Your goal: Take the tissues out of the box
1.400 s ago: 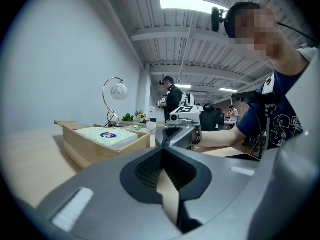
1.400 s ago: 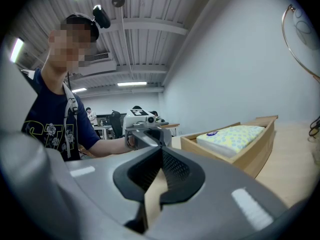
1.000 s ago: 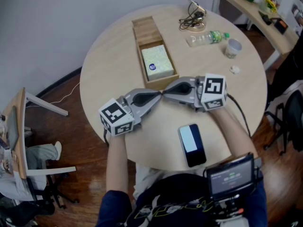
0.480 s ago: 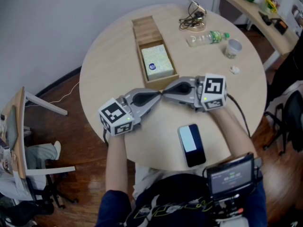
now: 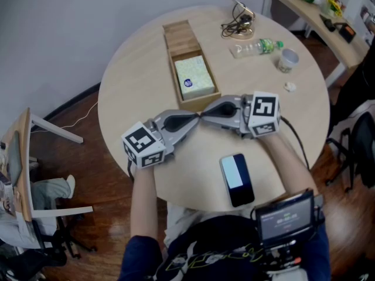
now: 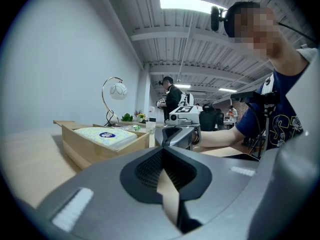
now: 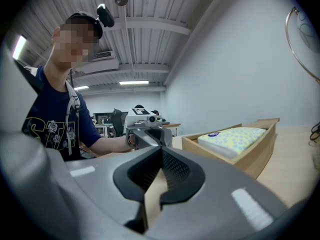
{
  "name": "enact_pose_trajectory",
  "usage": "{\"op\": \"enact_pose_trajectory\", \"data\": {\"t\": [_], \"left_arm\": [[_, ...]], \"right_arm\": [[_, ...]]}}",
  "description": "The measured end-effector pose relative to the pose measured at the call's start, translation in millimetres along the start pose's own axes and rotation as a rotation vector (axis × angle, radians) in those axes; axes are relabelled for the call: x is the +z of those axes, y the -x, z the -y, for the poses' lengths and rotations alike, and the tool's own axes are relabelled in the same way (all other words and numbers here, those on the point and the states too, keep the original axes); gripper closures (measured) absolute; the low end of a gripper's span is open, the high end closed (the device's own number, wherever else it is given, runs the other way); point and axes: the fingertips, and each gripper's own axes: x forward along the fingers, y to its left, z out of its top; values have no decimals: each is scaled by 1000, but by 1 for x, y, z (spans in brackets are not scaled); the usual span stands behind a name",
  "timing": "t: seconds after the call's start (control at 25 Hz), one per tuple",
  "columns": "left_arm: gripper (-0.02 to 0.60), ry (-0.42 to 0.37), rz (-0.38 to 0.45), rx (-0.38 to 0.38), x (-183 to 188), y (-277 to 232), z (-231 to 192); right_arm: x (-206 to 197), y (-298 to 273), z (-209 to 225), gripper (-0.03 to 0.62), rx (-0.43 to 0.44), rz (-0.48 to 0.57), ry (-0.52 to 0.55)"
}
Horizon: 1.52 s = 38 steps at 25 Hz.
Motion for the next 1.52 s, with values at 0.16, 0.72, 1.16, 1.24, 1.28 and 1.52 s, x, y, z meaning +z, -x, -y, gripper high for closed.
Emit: {"op": "enact_pose_trajectory", "data": {"t": [0.16, 0.72, 1.16, 1.24, 1.28, 1.52], "left_arm": [[577, 1, -2, 0, -1, 0, 0], [578, -1, -5, -3, 0, -1, 1], [577, 5, -4, 1, 0, 1, 1], [577, 2, -5, 1, 1, 1, 0], [577, 1, -4, 2, 1, 1, 0], [577, 4, -2, -2, 0, -1, 1]], "right_arm": [[0, 0, 0, 593, 0, -1, -4], [0, 1, 0, 594, -1, -1, -5], [0, 0, -1, 594, 2, 0, -2], [0, -1, -1, 594, 3, 3, 0], [0, -1, 0, 594, 5, 5, 1], [0, 2, 0, 594, 12, -1, -10]]}}
